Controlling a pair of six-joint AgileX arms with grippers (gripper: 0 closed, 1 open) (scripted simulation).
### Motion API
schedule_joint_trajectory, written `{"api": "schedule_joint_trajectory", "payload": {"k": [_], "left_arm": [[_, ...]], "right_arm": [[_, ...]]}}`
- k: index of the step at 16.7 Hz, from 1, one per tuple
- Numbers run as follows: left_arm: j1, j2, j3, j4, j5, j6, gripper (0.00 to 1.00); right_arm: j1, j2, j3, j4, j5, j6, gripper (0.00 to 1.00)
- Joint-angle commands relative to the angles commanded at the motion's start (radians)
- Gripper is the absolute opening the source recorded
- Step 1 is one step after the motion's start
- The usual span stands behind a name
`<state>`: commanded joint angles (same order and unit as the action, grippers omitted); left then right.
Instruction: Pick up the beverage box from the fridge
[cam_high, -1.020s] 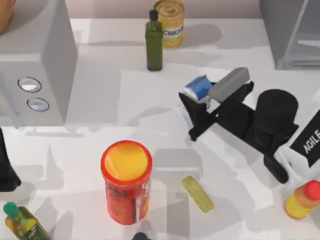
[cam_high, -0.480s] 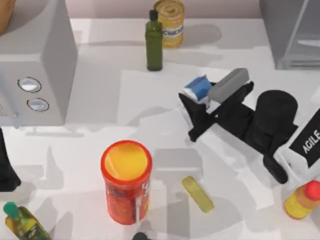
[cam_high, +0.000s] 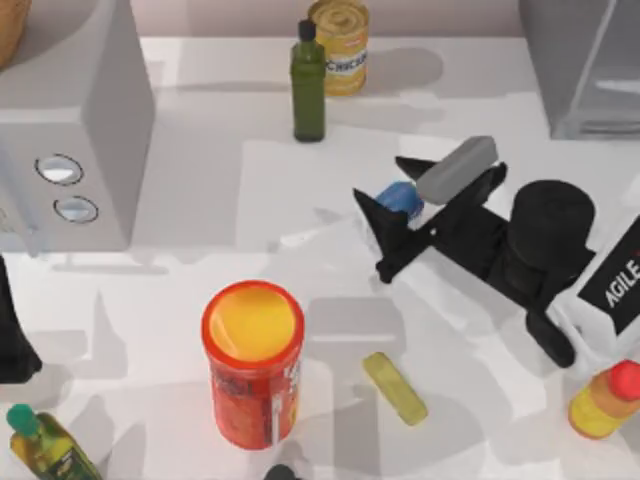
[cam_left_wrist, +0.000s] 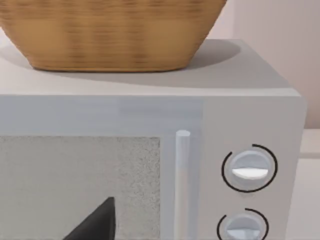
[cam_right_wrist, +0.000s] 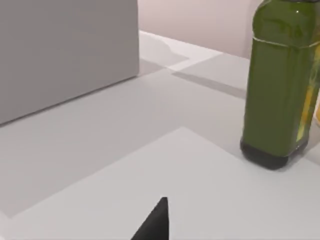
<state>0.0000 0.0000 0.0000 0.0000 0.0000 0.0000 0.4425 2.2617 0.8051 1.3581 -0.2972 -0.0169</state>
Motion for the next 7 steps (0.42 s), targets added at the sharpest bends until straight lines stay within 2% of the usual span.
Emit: {"api": "schedule_joint_trajectory", "payload": {"k": [1, 2, 7], "left_arm": [[0.000, 0.000, 0.000, 0.000, 0.000, 0.000, 1.00], [0.000, 0.000, 0.000, 0.000, 0.000, 0.000, 1.00], [0.000, 0.000, 0.000, 0.000, 0.000, 0.000, 1.00]], "right_arm": [[0.000, 0.000, 0.000, 0.000, 0.000, 0.000, 0.98], [0.000, 0.000, 0.000, 0.000, 0.000, 0.000, 1.00], [0.000, 0.000, 0.000, 0.000, 0.000, 0.000, 1.00]]}}
